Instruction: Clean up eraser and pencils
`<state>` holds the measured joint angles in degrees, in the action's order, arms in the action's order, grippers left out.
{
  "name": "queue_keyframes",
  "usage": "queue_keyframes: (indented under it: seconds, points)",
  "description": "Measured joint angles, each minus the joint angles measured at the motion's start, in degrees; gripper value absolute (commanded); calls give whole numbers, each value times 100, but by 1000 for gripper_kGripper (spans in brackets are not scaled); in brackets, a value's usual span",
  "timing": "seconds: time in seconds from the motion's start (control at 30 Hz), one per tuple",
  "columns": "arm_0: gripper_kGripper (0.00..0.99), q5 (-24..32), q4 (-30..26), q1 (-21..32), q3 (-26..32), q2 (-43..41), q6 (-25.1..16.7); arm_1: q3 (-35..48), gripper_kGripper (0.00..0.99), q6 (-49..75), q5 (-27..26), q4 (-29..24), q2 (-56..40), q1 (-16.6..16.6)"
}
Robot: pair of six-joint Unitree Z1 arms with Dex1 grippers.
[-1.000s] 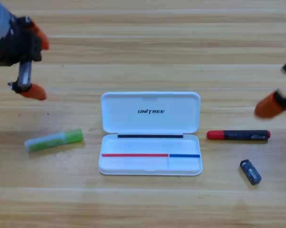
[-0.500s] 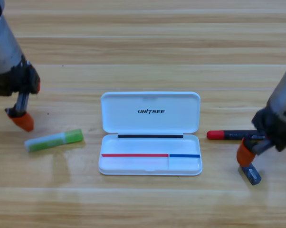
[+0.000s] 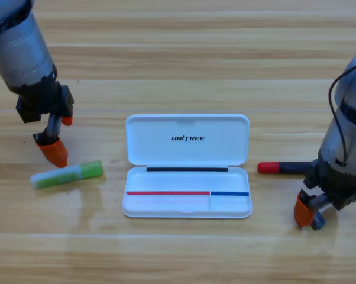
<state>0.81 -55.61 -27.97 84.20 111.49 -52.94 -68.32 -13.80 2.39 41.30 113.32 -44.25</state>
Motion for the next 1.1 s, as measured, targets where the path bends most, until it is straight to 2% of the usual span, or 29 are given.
queue_keyframes:
  seconds: [0.07,0.27,0.5,0.6,0.67,0.77,0.97,1.1]
  points:
    - [951,9,0,42,0,28,49,-8,362,-3,-26,4,75,0]
    - [953,10,188,133,-61,61,159,-14,0,-3,-179,4,84,0]
    - [951,-80,791,169,-592,64,308,-28,0,131,-189,5,84,0]
    - [951,-116,997,175,-787,64,319,-83,0,927,-189,107,80,0]
    - [953,-121,1038,179,-865,65,330,-200,0,1739,-228,353,47,0]
    - [951,-139,1112,180,-966,65,375,-727,0,2917,-292,873,-25,-11]
    - [953,-213,1402,180,-1220,65,472,-1771,0,4195,-456,1405,-195,-102]
    - [954,-260,1528,177,-1325,66,525,-2489,0,4595,-479,1838,11,-236]
